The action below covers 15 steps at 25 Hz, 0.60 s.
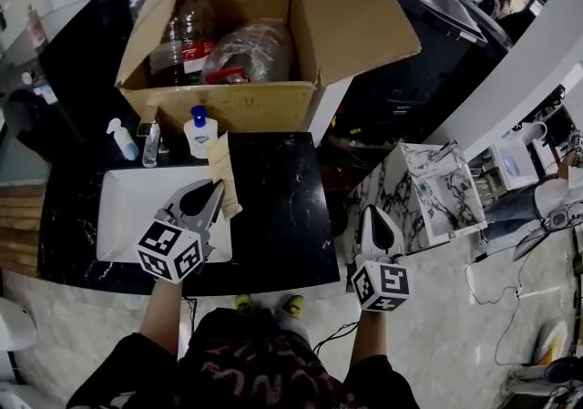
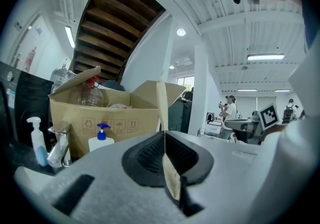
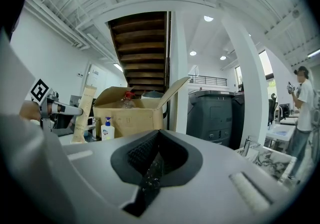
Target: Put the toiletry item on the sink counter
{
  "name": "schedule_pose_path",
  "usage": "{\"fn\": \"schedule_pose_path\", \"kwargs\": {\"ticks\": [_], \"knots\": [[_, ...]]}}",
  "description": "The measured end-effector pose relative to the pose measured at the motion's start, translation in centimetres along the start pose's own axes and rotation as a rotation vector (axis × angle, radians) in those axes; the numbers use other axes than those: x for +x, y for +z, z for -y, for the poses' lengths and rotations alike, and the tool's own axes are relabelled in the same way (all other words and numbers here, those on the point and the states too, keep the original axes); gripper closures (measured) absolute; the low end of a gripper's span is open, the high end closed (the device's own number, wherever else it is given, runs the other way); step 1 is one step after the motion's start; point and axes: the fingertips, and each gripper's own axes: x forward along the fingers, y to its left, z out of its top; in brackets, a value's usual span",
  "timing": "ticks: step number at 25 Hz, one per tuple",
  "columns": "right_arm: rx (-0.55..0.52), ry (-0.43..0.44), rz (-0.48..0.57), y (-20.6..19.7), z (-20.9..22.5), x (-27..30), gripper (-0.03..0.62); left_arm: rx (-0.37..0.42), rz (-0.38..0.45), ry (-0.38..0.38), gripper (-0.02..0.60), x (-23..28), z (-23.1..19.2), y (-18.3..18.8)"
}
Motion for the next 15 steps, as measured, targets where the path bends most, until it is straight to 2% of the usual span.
{"fn": "schedule_pose_path", "kwargs": {"ticks": [15], "knots": [[0.010,0.102,0.035,1.3,3.4,3.8,0.582,0.025,0.014,0.108,0.577,2.1,1.2,1.4]]}}
